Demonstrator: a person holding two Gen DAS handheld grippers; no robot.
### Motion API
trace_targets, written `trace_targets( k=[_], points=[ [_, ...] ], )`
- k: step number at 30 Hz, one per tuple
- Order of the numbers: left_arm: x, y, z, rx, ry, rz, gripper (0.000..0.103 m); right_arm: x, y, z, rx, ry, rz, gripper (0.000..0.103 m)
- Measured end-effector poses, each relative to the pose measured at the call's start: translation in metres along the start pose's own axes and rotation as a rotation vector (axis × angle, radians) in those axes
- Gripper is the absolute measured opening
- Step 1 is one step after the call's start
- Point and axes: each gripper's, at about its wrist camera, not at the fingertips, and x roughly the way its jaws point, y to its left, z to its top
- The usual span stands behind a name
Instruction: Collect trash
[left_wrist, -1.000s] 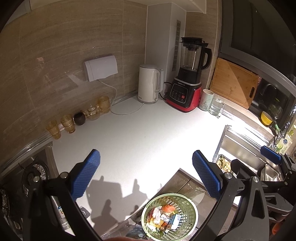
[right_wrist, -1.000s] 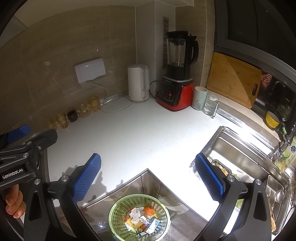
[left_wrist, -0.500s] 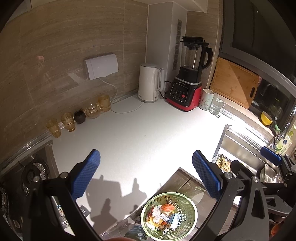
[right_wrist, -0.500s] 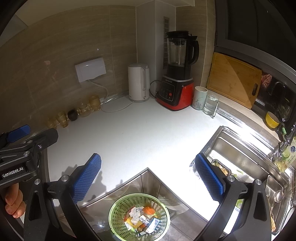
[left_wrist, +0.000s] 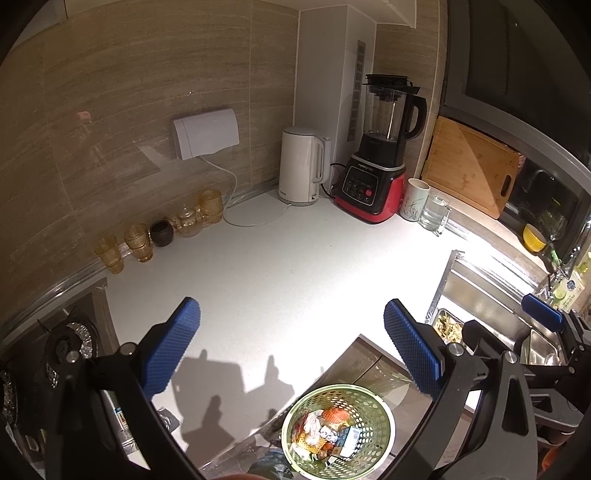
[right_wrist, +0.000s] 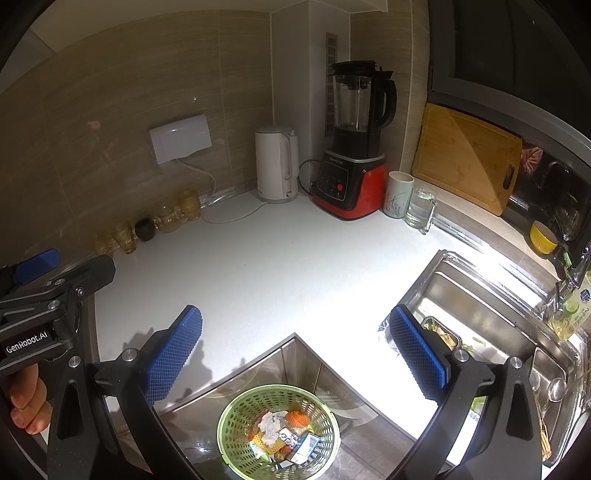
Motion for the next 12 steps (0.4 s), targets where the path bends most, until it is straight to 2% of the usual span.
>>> trace_targets(
  k=[12],
  points=[
    [0.0008, 0.0024, 0.0019, -0.009, 0.009, -0.001, 0.095, 0.0002, -0.0001, -0.0001, -0.002, 0.002, -0.001, 0.101]
  ],
)
